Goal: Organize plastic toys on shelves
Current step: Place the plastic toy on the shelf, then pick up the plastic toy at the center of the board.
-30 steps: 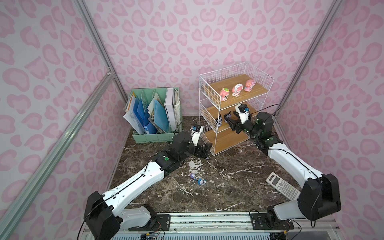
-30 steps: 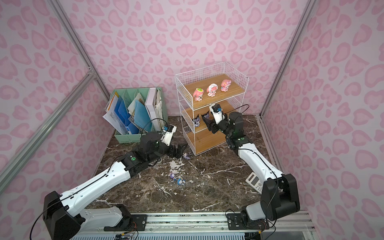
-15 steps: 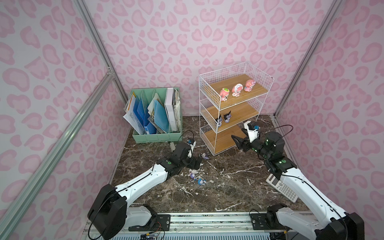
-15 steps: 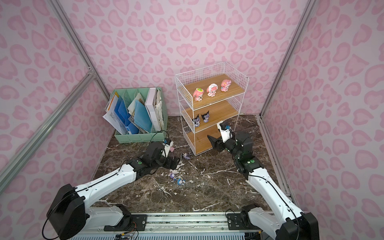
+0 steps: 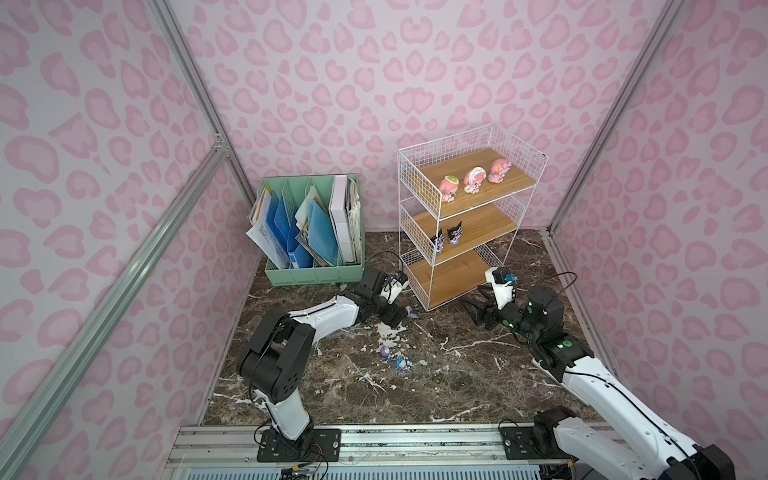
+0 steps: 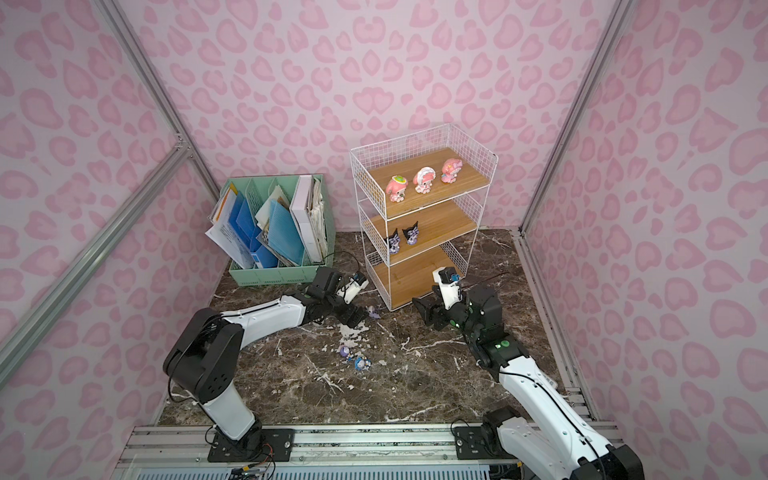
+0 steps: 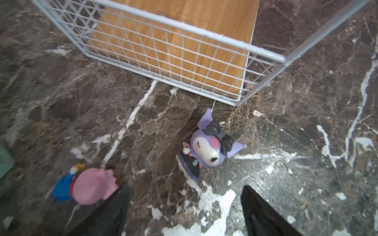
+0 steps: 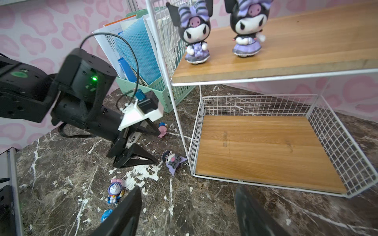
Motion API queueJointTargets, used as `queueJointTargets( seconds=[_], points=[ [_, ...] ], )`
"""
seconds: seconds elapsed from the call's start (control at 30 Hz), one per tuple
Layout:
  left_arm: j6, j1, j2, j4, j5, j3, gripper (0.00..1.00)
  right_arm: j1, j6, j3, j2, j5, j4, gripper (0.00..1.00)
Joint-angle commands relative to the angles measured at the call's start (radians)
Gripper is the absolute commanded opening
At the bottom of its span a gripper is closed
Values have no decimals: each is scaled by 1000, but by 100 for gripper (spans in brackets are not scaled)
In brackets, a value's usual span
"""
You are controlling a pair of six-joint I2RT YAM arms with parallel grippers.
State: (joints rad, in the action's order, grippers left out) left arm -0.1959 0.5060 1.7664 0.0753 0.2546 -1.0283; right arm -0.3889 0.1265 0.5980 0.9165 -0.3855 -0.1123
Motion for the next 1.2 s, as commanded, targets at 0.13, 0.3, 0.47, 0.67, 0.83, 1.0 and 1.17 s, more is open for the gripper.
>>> queueJointTargets(
  seconds=[0.13, 0.3, 0.47, 0.67, 0.83, 1.0, 1.17],
  points=[
    [-37, -18, 70, -121, 98, -9, 85, -2, -2, -6, -7, -13, -13, 73],
    [-33, -17, 127, -153, 154, -19, 77, -2, 0, -5, -2, -16, -18, 73],
    [-41, -6, 104, -201, 171, 30, 68, -2, 5, -16, -2, -21, -15, 73],
    [-41, 16, 95, -196, 198, 66, 56, -1, 13, -23, 0, -19, -23, 73],
    [-34, 37, 112, -196, 147, 61, 55, -2, 16, -23, 7, -27, -23, 73],
    [-42, 40, 129, -186, 147, 38, 57, -2, 18, -24, 8, -29, -27, 74],
    [-52, 50, 130, -174, 139, 40, 47, -3, 25, -30, 13, -33, -27, 74]
  ],
)
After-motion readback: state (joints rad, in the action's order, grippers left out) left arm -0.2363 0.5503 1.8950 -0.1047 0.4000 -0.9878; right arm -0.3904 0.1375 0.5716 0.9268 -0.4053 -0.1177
